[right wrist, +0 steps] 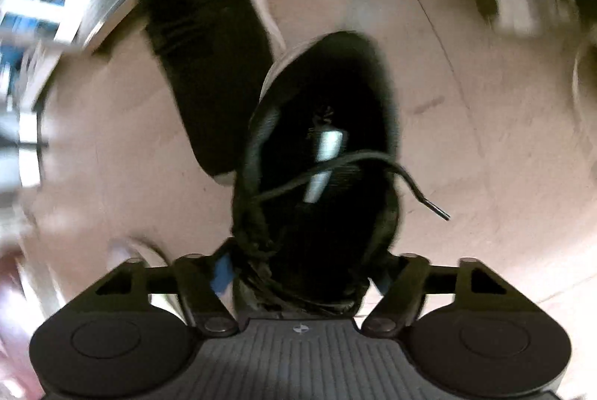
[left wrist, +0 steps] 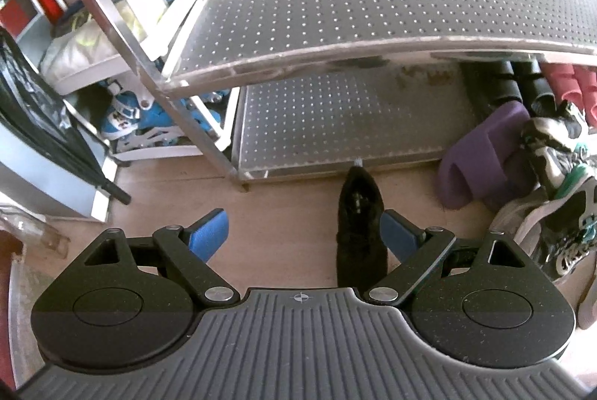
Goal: Organize scattered shoes
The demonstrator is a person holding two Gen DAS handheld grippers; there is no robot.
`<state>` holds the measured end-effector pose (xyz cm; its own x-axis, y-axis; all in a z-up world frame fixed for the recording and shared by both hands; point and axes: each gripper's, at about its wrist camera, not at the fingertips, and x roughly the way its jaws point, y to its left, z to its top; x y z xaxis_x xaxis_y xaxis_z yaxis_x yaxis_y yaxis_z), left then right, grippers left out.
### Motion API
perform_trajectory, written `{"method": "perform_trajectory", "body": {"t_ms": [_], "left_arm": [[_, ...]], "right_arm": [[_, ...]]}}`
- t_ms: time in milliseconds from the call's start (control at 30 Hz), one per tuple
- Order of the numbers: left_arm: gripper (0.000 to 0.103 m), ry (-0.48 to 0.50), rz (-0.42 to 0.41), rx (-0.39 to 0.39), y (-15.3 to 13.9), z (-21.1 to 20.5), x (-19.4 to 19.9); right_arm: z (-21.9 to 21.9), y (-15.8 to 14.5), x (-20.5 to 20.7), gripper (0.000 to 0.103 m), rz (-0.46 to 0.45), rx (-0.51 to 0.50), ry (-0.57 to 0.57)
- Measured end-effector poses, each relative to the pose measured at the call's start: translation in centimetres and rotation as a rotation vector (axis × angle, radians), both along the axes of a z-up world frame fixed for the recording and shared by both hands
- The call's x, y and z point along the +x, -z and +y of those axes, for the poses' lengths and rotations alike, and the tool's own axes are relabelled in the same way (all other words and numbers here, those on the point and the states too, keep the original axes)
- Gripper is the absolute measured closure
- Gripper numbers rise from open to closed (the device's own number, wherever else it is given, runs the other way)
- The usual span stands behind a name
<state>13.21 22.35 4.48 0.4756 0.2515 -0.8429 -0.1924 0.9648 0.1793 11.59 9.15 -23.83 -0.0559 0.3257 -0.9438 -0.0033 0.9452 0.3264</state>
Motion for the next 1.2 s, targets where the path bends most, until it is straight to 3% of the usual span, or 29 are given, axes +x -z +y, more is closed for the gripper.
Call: {"method": "perform_trajectory", "body": {"t_ms": [167,300,433,600,800,900,1000,1100,1167,1200], "left_arm": [[0.011,-0.055,-0.028,0.015,-0.9,1.8,-1.0],[0.011,-0.122,-0.074,0.018,-2.1,4.1,-1.9],[0.011,-0.218,-0.095,0.04,-2.5,6.5,-2.5],[0.011,-0.277,-0.104,0.036,-2.7,8.5,-2.9],[0.011,-0.292,-0.097,0.031,-2.6,9.7,-3.1],[0.011,-0.293,-0.095,0.029,-2.5,9.8,-3.0],[0.011,-0.289,-0.083,0.026,-2.1,9.5,-2.8],[0.011,-0.283,-0.06,0.021,-1.7,9.3,-2.5],[0.011,-0.279,-0.063,0.017,-1.7,9.1,-2.3],[0.011,-0.281,-0.068,0.014,-1.8,9.0,-2.2]], "right_arm": [[0.1,-4.0,-1.8,0.037,-0.049,0.019,-0.21],[2.5,-6.9,-2.0,0.037,-0.06,0.121,-0.26],[8.2,-8.5,0.7,0.037,-0.143,0.195,-0.303],[14.5,-6.0,6.4,0.037,-0.185,0.172,-0.243],[19.3,-1.7,10.7,0.037,-0.21,0.019,-0.223],[19.1,0.5,12.2,0.037,-0.185,-0.072,-0.147],[18.3,1.9,13.3,0.034,-0.148,-0.093,-0.046],[19.4,2.4,13.5,0.031,-0.14,-0.124,-0.119],[18.5,1.8,13.7,0.031,-0.111,-0.085,-0.142],[17.9,1.2,13.5,0.025,-0.109,-0.064,-0.149]]}}
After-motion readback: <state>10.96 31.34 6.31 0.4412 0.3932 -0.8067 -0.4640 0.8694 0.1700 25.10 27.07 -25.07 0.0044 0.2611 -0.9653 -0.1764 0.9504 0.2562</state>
